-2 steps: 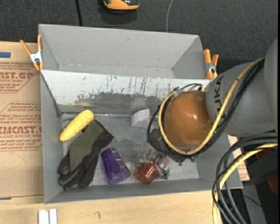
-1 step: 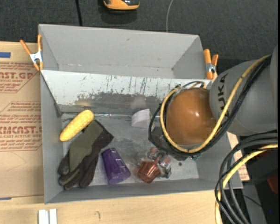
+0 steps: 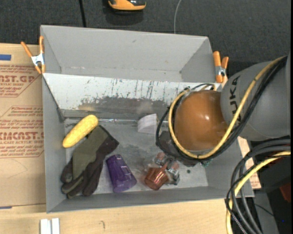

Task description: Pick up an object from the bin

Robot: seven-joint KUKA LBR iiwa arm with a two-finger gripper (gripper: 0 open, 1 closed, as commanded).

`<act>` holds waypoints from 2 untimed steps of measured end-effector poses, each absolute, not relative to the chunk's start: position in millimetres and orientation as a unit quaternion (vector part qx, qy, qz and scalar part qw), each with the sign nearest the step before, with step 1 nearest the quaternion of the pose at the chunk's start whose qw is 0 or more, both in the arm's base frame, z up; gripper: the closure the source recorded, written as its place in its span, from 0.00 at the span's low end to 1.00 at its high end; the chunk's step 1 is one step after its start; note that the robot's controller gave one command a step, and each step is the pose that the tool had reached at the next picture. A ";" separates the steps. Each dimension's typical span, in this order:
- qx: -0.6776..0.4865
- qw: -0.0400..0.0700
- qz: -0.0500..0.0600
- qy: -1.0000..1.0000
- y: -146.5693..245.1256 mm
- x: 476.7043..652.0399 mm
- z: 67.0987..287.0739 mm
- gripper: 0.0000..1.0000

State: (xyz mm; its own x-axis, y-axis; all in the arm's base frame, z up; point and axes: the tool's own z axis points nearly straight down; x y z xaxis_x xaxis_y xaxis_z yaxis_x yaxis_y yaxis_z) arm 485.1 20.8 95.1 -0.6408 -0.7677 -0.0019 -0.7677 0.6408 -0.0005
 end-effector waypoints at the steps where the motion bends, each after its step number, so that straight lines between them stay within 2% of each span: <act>1: -0.424 -0.001 0.001 0.906 21.0 483.9 101.9 1.00; 2: -0.424 -0.001 0.001 0.906 21.2 484.0 113.2 1.00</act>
Offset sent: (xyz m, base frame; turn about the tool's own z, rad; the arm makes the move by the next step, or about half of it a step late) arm 0.0002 0.0001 0.0401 0.0000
